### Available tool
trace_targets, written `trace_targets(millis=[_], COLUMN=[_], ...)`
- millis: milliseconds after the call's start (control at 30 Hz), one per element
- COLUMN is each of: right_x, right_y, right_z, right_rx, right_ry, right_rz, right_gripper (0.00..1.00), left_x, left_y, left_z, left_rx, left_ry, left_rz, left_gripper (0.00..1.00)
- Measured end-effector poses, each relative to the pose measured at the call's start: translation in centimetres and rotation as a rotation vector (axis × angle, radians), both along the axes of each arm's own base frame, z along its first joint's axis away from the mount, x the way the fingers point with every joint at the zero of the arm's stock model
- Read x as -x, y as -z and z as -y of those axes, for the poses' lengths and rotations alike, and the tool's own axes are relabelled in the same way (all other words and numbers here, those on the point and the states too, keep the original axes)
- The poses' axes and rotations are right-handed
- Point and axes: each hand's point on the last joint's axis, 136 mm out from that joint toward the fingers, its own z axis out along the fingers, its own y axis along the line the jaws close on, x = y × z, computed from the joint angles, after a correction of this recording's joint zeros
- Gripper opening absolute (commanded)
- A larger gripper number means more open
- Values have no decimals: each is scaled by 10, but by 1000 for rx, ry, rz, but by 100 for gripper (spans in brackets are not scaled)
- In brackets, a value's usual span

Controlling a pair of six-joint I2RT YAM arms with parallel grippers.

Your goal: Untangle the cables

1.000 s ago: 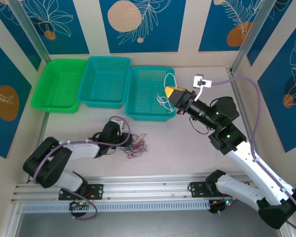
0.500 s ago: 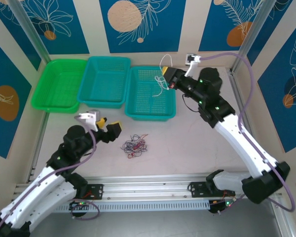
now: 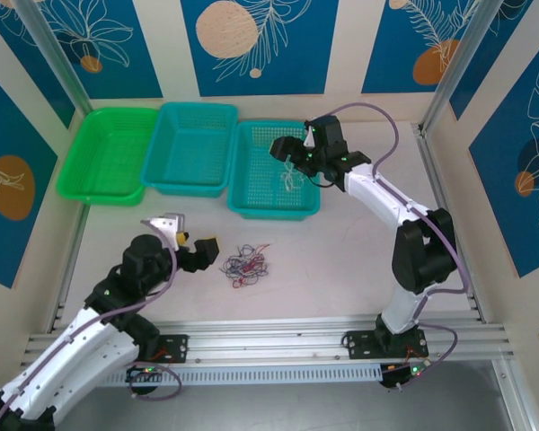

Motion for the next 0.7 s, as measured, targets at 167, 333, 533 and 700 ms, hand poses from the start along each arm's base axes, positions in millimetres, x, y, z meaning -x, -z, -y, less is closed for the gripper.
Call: trace_targets(millis=[167, 333, 533, 700], right_x=[45, 111, 166, 229], right_y=[-16, -63, -64, -9], right_z=[11, 14, 5, -23], right_rx=[5, -1, 66, 145], right_ry=[-20, -88, -168, -325], right_rz=[27, 178, 242, 188], right_gripper=[78, 74, 71, 70], left_x=[-3, -3, 8, 16], left_y=[31, 64, 88, 104], left_z=[16, 37, 60, 72], left_rx=[-62, -102, -127, -169], left_ry=[53, 136, 214, 255], left_rz=[-152, -302, -384, -415], left_gripper=[89, 82, 74, 75])
